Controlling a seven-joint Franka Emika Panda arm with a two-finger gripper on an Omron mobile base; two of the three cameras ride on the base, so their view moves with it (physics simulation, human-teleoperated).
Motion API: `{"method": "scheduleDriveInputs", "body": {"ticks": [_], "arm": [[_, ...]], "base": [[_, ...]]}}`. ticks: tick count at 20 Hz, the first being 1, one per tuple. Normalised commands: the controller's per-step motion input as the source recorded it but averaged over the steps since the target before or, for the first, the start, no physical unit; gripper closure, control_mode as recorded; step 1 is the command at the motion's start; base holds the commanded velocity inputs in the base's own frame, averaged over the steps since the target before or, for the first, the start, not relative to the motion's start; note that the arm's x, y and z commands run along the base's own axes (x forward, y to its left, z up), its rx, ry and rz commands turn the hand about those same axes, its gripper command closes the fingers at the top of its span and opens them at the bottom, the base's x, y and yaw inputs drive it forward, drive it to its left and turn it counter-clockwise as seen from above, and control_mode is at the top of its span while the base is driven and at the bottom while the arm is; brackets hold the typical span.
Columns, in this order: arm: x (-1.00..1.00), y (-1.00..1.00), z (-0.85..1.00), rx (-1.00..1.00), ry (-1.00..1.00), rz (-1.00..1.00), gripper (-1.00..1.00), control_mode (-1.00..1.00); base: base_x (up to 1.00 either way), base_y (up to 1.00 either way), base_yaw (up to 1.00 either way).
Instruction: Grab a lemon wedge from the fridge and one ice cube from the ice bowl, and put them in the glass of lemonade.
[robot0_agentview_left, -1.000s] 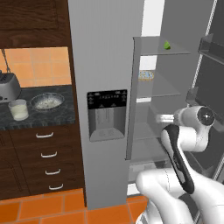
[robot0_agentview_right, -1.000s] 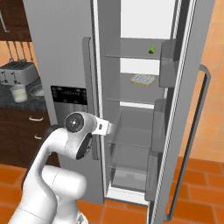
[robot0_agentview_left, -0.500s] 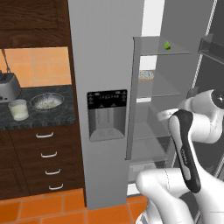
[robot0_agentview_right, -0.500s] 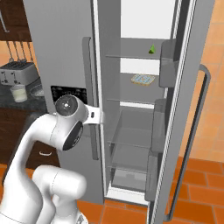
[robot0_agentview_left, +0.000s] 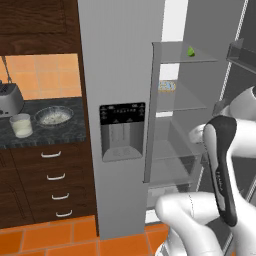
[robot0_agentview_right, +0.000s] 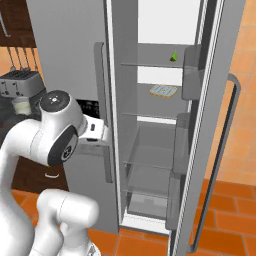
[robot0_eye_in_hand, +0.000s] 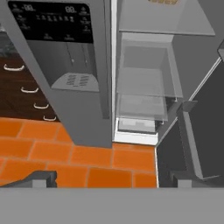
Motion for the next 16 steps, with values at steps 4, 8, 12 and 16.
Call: {"method": "scheduleDriveInputs", "body": {"ticks": [4,8,12,16], "arm": [[-0.55,0.37,0.00,0.00,0.00,-0.15,-1.00,-1.00],[-0.46,0.03,0.00,0.00,-0.05,-0.03,-1.00,-1.00],[-0.12,0.00,0.00,0.00,-0.04,-0.02,-1.00,-1.00],[0.00,0.00,0.00,0.00,0.00,-0.04,-1.00,-1.00]], "base": [[0.00,0.00,0.00],[0.00,0.00,0.00],[0.00,0.00,0.00],[0.00,0.00,0.00]]}}
